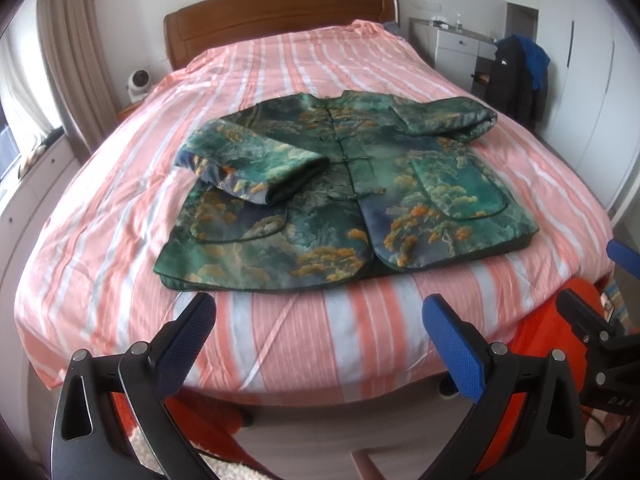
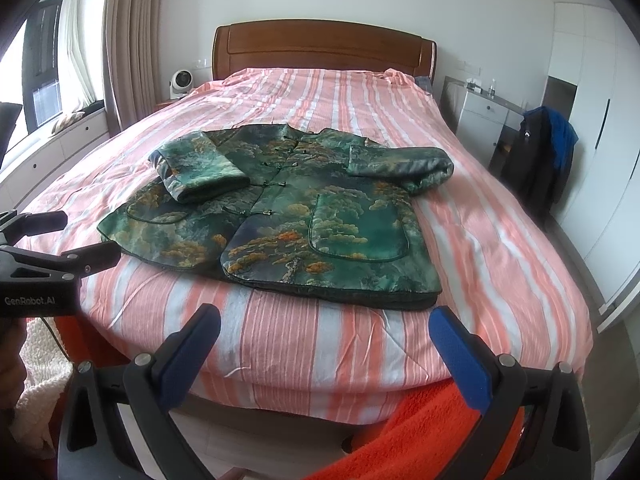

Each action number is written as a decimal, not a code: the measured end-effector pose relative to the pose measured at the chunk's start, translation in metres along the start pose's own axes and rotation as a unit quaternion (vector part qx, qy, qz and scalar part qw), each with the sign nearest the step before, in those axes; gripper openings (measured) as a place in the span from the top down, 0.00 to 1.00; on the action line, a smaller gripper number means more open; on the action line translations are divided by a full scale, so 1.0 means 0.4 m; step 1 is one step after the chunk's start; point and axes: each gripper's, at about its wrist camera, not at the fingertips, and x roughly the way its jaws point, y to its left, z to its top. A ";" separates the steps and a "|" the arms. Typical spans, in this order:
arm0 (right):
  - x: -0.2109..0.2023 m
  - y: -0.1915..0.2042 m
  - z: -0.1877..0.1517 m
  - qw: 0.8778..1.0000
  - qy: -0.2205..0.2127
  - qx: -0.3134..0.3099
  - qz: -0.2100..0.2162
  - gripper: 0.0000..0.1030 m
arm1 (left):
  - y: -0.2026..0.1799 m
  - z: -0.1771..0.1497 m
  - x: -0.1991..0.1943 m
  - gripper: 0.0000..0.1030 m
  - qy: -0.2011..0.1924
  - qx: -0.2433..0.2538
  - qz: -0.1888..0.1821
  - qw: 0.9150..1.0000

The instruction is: Fold large clothes

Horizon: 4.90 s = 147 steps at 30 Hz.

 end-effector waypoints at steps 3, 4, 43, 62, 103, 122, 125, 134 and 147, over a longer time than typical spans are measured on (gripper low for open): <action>-0.001 -0.002 0.001 1.000 -0.001 0.001 0.000 0.00 | 0.000 0.000 -0.002 0.00 -0.004 0.001 0.002 1.000; 0.000 -0.002 0.001 1.000 -0.002 0.002 0.000 0.00 | 0.000 0.000 -0.004 0.00 -0.005 0.001 0.002 1.000; 0.008 -0.006 -0.002 1.000 -0.002 0.011 0.000 0.00 | 0.002 -0.004 -0.002 0.00 -0.001 -0.001 0.002 1.000; 0.009 -0.009 -0.004 1.000 0.003 0.010 -0.005 0.00 | -0.007 0.002 -0.008 0.00 0.003 0.000 0.000 1.000; 0.002 0.003 0.053 0.999 -0.034 -0.006 -0.031 0.00 | 0.032 -0.010 0.022 0.00 0.021 -0.017 0.004 1.000; 0.126 -0.118 0.034 0.996 0.007 0.040 0.075 0.00 | 0.421 0.051 0.287 0.00 0.089 -0.132 -0.055 0.986; 0.217 -0.245 0.035 0.993 0.023 0.087 0.076 0.00 | 0.539 0.062 0.409 0.01 0.120 -0.156 -0.063 0.978; 0.563 -0.483 -0.017 0.946 0.150 0.240 0.160 0.01 | 0.469 0.044 0.542 0.31 0.158 -0.093 -0.046 0.982; 0.473 -0.417 0.056 0.969 0.163 0.122 0.138 0.85 | 0.462 -0.060 0.321 0.88 0.144 -0.112 -0.082 0.980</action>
